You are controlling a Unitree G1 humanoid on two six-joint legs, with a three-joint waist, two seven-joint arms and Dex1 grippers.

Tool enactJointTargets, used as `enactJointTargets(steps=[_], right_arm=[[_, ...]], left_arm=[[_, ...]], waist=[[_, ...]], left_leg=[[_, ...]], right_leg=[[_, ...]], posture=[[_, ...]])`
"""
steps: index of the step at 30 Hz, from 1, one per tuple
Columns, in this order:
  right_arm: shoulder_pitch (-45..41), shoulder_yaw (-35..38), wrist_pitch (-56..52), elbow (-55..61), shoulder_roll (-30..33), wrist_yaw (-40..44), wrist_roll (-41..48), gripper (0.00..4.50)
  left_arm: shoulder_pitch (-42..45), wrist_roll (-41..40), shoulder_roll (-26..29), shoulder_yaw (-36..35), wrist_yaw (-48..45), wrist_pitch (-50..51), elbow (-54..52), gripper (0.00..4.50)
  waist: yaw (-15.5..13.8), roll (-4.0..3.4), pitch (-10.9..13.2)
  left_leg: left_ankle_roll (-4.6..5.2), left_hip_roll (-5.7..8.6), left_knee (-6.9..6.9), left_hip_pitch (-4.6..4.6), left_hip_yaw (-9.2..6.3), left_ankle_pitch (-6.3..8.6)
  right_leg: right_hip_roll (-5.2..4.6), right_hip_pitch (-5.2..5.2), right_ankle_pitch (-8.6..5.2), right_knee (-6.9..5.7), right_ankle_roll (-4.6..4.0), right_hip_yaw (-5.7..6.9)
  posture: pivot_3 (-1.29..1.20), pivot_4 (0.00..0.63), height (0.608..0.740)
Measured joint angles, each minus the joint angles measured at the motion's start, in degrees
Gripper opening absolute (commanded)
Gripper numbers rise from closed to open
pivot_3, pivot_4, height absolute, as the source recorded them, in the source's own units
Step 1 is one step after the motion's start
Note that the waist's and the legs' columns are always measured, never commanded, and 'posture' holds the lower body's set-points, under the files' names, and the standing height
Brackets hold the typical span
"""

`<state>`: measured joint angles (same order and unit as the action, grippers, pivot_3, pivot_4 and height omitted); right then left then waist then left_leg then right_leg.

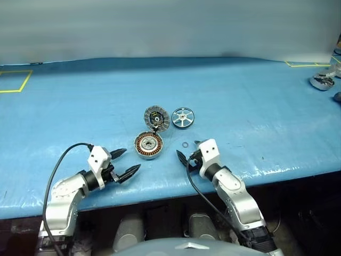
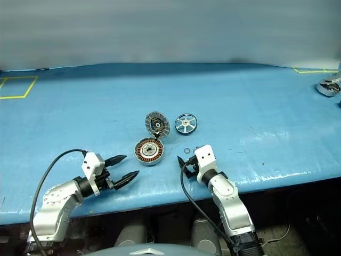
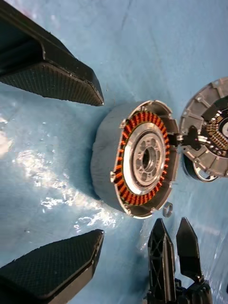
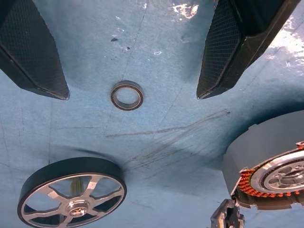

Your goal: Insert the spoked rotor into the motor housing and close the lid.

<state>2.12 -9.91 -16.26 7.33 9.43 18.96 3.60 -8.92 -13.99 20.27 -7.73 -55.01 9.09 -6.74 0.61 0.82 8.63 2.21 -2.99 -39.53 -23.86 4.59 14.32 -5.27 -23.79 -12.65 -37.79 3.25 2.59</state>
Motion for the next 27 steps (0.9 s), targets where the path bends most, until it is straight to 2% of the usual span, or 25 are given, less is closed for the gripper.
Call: enactJointTargets(steps=[5,9,14,17,20,22,27], right_arm=[[-2.1,0.0,1.0,-3.1,-0.3,0.4,-0.3,4.50],[-4.1,0.2,1.9,-5.8,-1.4,-0.7,-1.1,3.56],[-3.7,-0.1,2.1,-5.9,-1.9,-1.4,-1.3,1.93],[-2.9,-0.3,2.1,-5.2,-1.9,-1.6,-1.3,1.93],[-2.1,-0.2,1.9,-4.5,-1.9,-1.5,-1.2,1.35],[-1.6,-0.2,1.8,-4.0,-1.8,-1.5,-1.0,0.75],[-1.6,-0.2,1.1,-3.6,-1.8,-1.5,-1.0,0.75]], left_arm=[[-0.3,-0.9,-1.3,3.3,-1.4,-8.3,2.0,4.42],[0.6,-0.8,-0.4,4.1,-1.6,-12.2,2.6,4.45],[0.6,-1.2,0.4,4.3,-2.0,-16.6,4.1,4.45],[0.4,-2.8,0.8,5.2,-2.8,-16.8,4.1,4.45],[0.0,-3.7,2.0,6.4,-3.8,-16.5,4.1,4.45],[-0.1,-4.2,2.8,6.5,-3.9,-15.9,4.1,4.45],[-0.2,-4.8,4.0,6.6,-3.8,-15.9,4.1,4.45]], waist=[[0.1,0.01,0.0],[0.1,0.00,0.0],[0.1,0.03,-0.1],[0.1,0.05,-0.1],[0.1,0.05,-0.1],[0.1,0.05,-0.1],[0.1,0.04,-0.1]], left_leg=[[0.02,-0.01,0.09,-0.01,0.04,0.01],[0.01,-0.03,0.17,0.03,0.06,0.00],[0.02,-0.01,0.34,0.06,0.11,0.01],[0.01,-0.02,0.39,0.06,0.09,0.01],[0.01,-0.02,0.41,0.06,0.08,0.01],[0.00,-0.04,0.42,0.06,0.07,0.02],[-0.01,-0.04,0.43,0.06,0.06,0.02]], right_leg=[[0.01,-0.05,0.06,0.02,-0.19,0.02],[0.04,-0.06,0.03,0.02,-0.22,0.03],[0.01,-0.06,0.02,0.14,-0.25,0.02],[0.01,-0.05,-0.01,0.16,-0.29,0.05],[0.00,-0.06,-0.05,0.18,-0.25,0.07],[0.00,-0.06,-0.11,0.18,-0.18,0.10],[-0.05,-0.06,-0.15,0.22,-0.12,0.14]], posture=[[0.00,0.150,0.740],[0.00,0.150,0.740],[0.00,0.150,0.740],[0.00,0.150,0.740],[0.00,0.150,0.740],[0.00,0.150,0.740],[0.00,0.150,0.740]])
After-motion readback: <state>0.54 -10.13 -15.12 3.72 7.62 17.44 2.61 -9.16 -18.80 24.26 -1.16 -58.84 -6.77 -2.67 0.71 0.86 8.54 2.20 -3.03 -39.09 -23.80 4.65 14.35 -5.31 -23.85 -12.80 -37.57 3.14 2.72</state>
